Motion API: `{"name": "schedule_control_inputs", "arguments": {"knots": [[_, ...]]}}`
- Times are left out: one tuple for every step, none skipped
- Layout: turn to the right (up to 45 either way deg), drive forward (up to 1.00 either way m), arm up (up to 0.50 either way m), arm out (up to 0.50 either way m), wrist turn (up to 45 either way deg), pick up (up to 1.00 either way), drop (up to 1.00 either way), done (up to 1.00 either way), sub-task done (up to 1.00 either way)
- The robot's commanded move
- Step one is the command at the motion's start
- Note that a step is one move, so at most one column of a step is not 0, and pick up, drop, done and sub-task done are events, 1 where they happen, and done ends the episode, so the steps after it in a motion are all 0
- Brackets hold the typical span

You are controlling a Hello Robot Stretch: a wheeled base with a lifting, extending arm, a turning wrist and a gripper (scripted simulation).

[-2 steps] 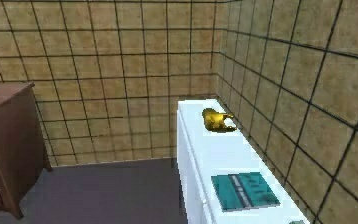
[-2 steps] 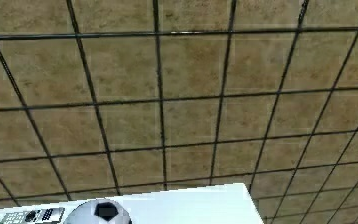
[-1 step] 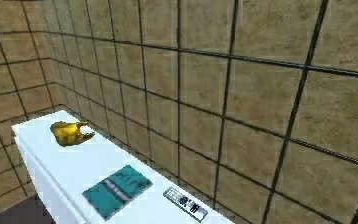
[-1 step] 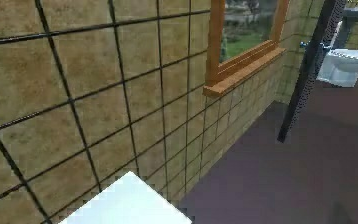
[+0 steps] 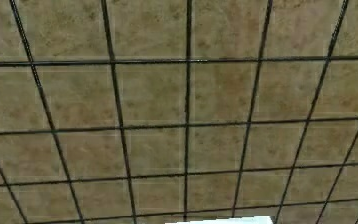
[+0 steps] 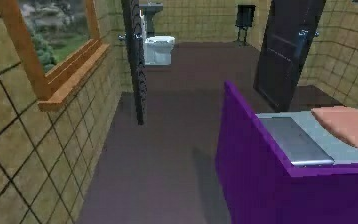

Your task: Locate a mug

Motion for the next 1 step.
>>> {"name": "schedule_control_inputs", "arguments": {"knots": [[-24.0, 0.00, 0.00, 0.00, 0.0, 0.00, 0.00, 0.00, 0.00]]}}
